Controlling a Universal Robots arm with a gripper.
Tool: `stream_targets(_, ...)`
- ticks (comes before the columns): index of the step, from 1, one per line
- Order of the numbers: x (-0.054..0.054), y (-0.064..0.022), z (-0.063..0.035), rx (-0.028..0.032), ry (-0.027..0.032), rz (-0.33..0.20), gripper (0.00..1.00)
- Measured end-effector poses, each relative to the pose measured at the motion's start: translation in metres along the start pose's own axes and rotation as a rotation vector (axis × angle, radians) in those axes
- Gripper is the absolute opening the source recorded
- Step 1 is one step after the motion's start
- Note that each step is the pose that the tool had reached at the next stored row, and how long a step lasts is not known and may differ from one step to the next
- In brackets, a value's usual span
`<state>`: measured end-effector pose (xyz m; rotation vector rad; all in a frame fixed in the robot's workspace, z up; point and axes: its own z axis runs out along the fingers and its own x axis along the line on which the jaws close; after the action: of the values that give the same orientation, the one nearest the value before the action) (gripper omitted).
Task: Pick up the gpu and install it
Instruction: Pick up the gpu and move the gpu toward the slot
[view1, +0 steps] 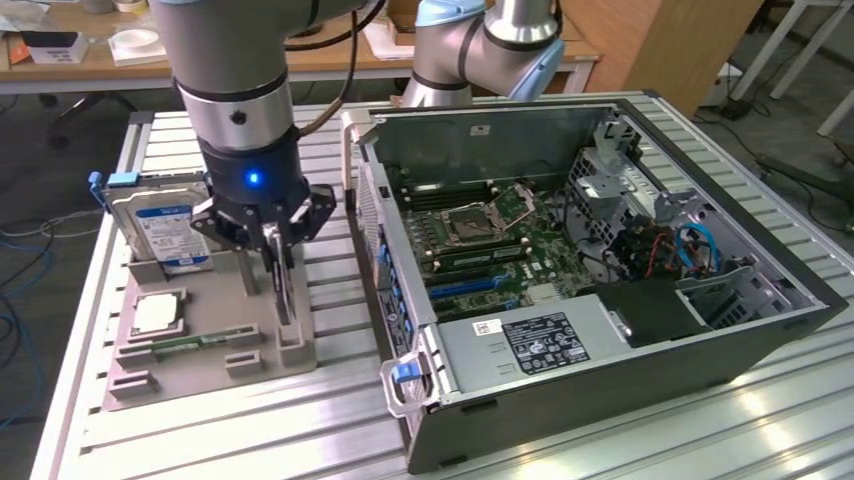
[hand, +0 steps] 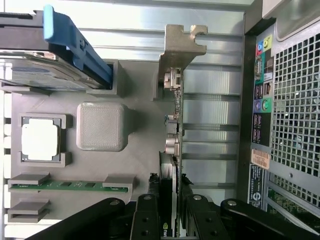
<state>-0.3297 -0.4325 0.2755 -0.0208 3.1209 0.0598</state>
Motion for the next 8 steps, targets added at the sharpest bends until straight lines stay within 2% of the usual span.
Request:
stream_targets(4, -0.0001, 0.0002, -0.0050, -0.0001, 0.0000, 0.000, 0.26)
stream_targets(8, -0.0001, 0.0002, -0.0056, -0.0004, -0.0004, 0.000, 0.26)
